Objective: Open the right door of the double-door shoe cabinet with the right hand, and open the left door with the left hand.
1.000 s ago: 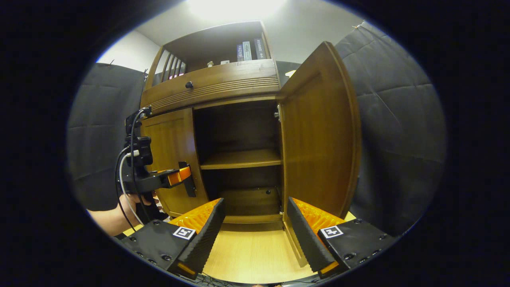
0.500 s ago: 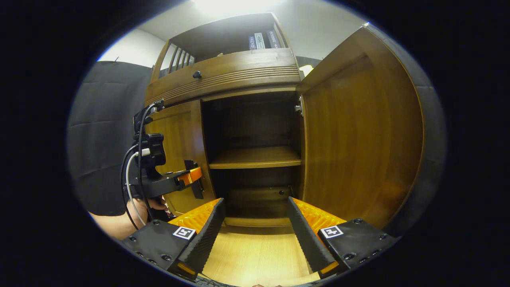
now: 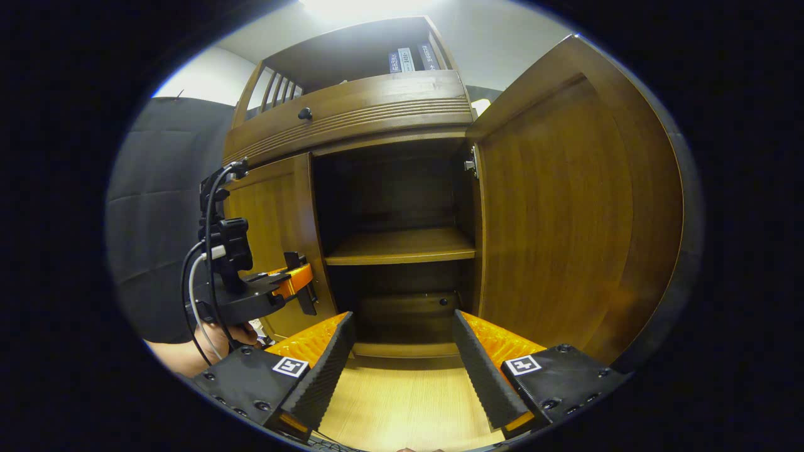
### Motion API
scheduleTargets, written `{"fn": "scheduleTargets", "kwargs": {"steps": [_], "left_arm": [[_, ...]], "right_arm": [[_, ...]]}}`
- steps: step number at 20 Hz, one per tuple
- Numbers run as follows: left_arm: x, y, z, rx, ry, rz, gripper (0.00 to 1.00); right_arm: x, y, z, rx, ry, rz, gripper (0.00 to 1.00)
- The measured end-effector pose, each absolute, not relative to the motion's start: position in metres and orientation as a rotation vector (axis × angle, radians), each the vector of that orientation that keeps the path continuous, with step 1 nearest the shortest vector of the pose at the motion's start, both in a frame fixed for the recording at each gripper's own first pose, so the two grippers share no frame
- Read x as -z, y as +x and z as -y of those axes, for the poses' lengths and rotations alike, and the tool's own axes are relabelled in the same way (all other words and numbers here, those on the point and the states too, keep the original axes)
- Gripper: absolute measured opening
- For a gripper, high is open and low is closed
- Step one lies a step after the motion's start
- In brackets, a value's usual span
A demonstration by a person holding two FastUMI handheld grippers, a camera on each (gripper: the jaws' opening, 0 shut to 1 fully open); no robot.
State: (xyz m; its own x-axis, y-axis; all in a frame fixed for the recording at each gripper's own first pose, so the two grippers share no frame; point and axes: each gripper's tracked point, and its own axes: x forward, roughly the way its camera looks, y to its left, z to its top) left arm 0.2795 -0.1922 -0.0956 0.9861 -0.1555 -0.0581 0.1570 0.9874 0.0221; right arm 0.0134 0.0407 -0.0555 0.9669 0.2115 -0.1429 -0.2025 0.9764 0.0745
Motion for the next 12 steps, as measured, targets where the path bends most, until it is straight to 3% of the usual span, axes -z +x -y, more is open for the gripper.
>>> {"fn": "scheduleTargets", "kwargs": {"steps": [3,4,11,12], "left_arm": [[0.093,0.269,0.192,0.171,0.043,-0.047,0.14],[0.093,0.264,0.191,0.178,0.034,-0.051,0.14],[0.091,0.222,0.176,0.213,0.021,-0.069,0.14],[0.09,0.213,0.171,0.212,0.022,-0.067,0.13]], "right_arm": [[0.057,0.009,-0.041,-0.201,0.057,-0.149,0.93],[0.057,0.007,-0.042,-0.199,0.057,-0.15,0.98],[0.057,-0.007,-0.045,-0.193,0.063,-0.134,0.93],[0.055,-0.009,-0.045,-0.189,0.059,-0.126,0.98]]}}
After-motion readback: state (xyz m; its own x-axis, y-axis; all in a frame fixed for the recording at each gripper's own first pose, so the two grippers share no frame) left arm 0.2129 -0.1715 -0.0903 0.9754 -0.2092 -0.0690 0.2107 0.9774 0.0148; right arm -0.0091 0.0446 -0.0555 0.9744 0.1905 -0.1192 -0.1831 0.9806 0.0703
